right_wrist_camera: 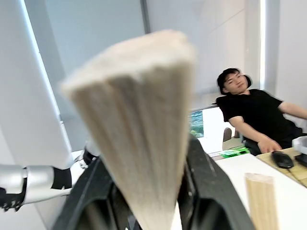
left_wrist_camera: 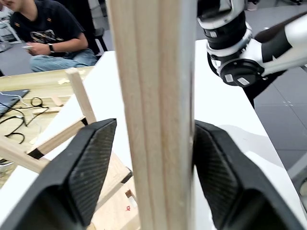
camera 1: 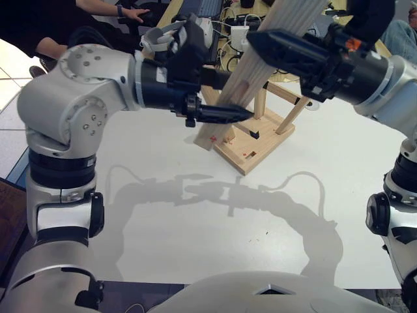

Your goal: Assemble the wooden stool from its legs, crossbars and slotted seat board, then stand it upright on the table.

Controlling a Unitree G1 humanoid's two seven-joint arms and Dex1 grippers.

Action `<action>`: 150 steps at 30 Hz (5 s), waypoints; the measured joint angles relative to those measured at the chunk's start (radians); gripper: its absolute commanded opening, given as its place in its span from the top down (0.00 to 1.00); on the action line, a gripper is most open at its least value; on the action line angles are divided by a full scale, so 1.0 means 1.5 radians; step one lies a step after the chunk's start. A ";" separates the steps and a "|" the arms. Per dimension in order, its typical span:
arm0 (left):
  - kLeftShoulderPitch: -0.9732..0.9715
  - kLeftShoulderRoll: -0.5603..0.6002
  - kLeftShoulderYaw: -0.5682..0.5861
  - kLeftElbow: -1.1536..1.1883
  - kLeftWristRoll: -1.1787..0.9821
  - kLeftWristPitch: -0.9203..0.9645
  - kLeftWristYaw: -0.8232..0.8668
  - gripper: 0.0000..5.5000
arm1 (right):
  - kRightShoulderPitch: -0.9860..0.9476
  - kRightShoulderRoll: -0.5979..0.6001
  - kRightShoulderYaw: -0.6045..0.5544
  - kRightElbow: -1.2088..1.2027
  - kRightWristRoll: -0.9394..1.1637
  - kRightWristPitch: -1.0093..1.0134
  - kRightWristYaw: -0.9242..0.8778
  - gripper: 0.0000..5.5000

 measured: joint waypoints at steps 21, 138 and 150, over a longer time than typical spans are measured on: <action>-0.158 -0.310 0.098 0.927 0.341 -0.573 0.467 0.25 | 0.079 0.088 -0.082 0.076 -0.251 -0.218 -0.144 0.82; 0.314 -0.494 0.011 0.086 0.258 -0.261 0.561 0.25 | 0.320 -0.191 -0.082 0.133 -0.306 0.010 -0.013 0.82; 0.313 -0.495 0.011 0.089 0.258 -0.262 0.562 0.25 | 0.374 -0.172 -0.083 0.090 -0.339 -0.064 0.002 0.82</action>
